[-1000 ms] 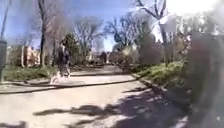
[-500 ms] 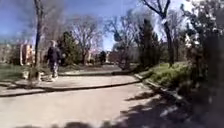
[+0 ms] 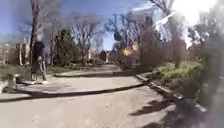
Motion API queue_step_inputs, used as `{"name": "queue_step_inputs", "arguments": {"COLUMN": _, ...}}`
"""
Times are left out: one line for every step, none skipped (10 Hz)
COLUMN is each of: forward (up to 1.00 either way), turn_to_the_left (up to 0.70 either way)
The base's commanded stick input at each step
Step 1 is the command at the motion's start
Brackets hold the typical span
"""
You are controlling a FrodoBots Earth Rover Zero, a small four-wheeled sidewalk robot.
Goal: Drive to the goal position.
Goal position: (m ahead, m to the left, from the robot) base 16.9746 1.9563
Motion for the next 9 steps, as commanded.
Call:
{"name": "queue_step_inputs", "arguments": {"forward": 1.00, "turn_to_the_left": 0.00}}
{"name": "queue_step_inputs", "arguments": {"forward": 1.00, "turn_to_the_left": 0.00}}
{"name": "queue_step_inputs", "arguments": {"forward": 1.00, "turn_to_the_left": 0.00}}
{"name": "queue_step_inputs", "arguments": {"forward": 1.00, "turn_to_the_left": 0.00}}
{"name": "queue_step_inputs", "arguments": {"forward": 1.00, "turn_to_the_left": 0.00}}
{"name": "queue_step_inputs", "arguments": {"forward": 1.00, "turn_to_the_left": 0.00}}
{"name": "queue_step_inputs", "arguments": {"forward": 1.00, "turn_to_the_left": 0.00}}
{"name": "queue_step_inputs", "arguments": {"forward": 1.00, "turn_to_the_left": 0.00}}
{"name": "queue_step_inputs", "arguments": {"forward": 1.00, "turn_to_the_left": 0.00}}
